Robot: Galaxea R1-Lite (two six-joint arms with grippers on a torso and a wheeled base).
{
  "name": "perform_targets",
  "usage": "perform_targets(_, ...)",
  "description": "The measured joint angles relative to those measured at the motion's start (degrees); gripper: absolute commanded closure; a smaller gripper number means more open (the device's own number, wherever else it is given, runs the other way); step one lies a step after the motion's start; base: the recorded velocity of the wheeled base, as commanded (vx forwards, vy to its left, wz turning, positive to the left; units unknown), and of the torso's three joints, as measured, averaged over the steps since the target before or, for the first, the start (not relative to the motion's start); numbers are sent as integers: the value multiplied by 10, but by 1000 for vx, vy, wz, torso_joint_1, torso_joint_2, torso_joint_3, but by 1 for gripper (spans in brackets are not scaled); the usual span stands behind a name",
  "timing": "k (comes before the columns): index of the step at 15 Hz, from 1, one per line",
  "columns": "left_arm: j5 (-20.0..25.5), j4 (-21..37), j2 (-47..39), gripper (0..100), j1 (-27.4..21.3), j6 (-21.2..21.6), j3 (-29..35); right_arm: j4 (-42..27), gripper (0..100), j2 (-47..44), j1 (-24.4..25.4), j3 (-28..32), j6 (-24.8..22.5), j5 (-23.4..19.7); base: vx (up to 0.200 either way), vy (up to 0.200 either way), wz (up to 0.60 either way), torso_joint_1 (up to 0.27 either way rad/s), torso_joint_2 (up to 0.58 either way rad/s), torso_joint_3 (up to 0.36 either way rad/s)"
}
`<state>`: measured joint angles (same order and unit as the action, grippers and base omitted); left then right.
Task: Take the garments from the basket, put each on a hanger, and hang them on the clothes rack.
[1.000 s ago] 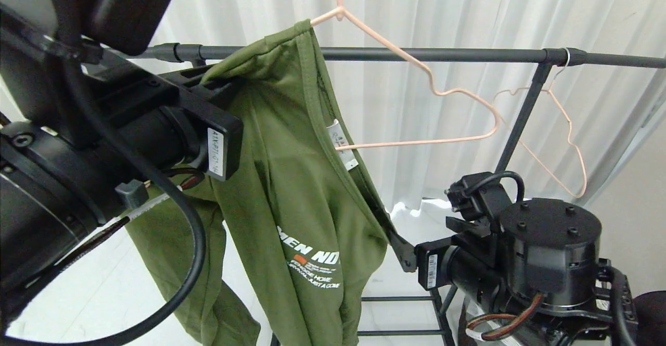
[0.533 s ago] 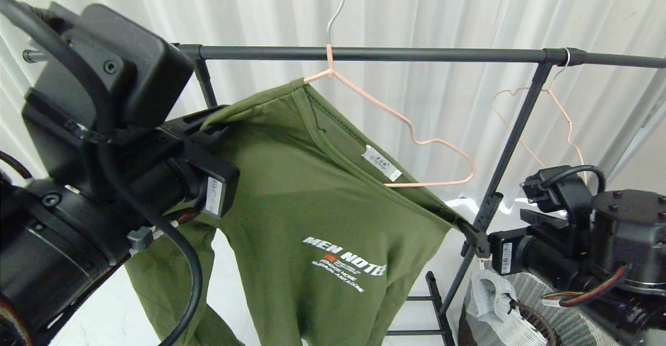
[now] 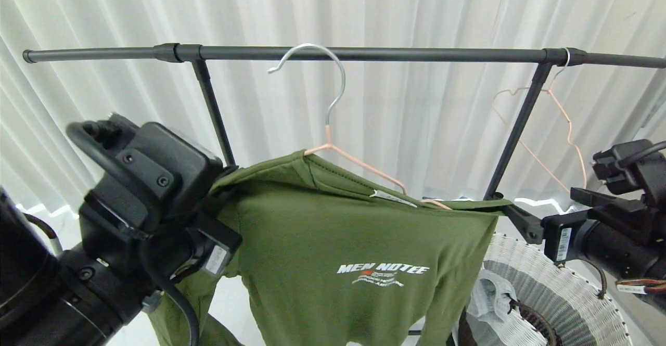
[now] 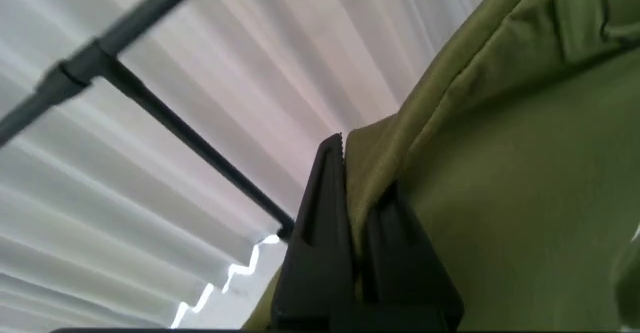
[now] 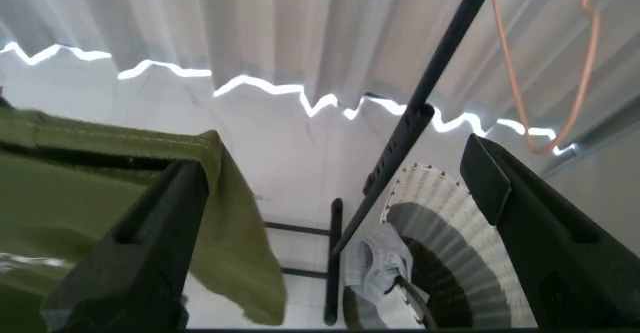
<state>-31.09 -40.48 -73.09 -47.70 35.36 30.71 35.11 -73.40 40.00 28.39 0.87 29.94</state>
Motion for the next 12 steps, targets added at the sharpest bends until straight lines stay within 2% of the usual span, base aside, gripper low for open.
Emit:
perform_targets(3, -5, 0, -2, 100, 2, 0, -25, -74, 0, 45, 26, 50, -3, -3, 0, 0, 0, 0, 0, 0)
perform_targets(5, -20, 0, -4, 100, 3, -3, -35, -98, 0, 62, 48, 82, -8, -3, 0, 0, 0, 0, 0, 0)
perform_targets(6, -21, -2, -4, 100, 3, -5, -38, -100, 0, 65, 52, 93, -9, -3, 0, 0, 0, 0, 0, 0)
perform_targets(10, -25, -72, -5, 100, 1, 0, -65, -98, 0, 50, 49, 115, -9, -15, 0, 0, 0, 0, 0, 0)
perform_targets(12, -28, -87, -4, 100, 4, 0, -82, -99, 0, 42, 31, 121, -9, -19, 0, 0, 0, 0, 0, 0)
